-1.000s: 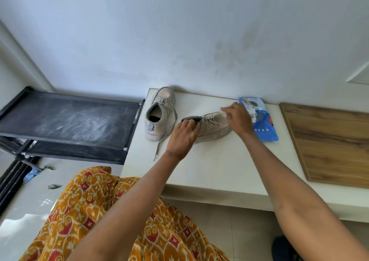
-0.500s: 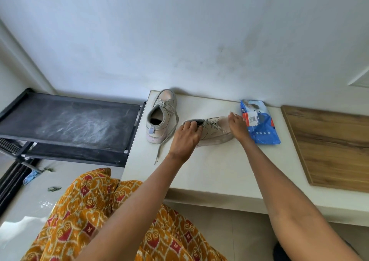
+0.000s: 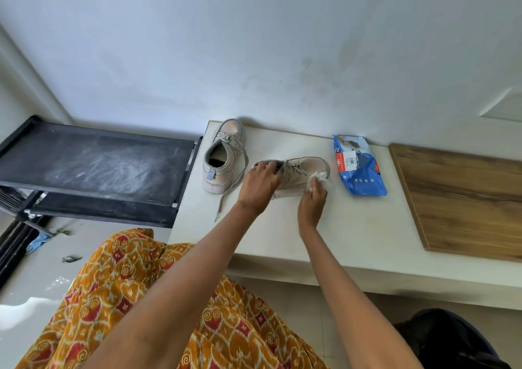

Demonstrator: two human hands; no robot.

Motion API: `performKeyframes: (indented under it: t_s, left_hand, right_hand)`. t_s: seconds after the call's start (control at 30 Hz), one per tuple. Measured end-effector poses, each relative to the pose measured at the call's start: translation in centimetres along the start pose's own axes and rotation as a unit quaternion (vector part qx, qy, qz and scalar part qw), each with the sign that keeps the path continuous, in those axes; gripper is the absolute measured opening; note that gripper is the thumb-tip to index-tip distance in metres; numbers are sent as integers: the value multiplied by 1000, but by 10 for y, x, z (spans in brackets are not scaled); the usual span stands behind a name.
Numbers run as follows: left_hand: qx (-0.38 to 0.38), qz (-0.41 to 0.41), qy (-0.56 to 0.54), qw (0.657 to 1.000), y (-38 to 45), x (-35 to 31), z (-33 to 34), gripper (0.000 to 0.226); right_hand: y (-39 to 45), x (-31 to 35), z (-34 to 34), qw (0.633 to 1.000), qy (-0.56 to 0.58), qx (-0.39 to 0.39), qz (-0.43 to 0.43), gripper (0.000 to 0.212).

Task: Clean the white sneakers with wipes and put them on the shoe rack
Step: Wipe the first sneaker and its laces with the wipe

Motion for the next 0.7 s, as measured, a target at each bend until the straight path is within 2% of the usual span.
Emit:
performKeyframes:
  t_s: [0.2,0.33,0.43,0.53,0.6,0.7]
  left_hand:
    - [33,9,-19,999,1,3,3,45]
    - [30,37,-10,999,1,4,0,44]
    - [6,102,12,995,3,7,-8,41]
    - [-23,160,38,986,4,17,-13,30]
    - [-27,127,23,991,4,29,-11,16]
    - [2,72,-26,997,-1,35,-2,3]
  right_hand:
    - [-45,28,29,998,61,2,20,51]
    - [-61,37,30,996,85,15,3,44]
    - [-48,26,6,997,59,27,-29,35]
    - [-15,9,-25,1000,17,-19,-5,33]
    - [8,2,-37,998,22,-34,48,35]
    - [33,-4,-36,993,46,-17,105,33]
Point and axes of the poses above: each hand's wrist, its own y-axis towards the middle knuckle, its own z-axis out of the palm, x = y × z, the point moved 6 cm from there along y, towards the middle knuckle, and after that the axes turned 14 degrees about -z, right-handed, at the moved point
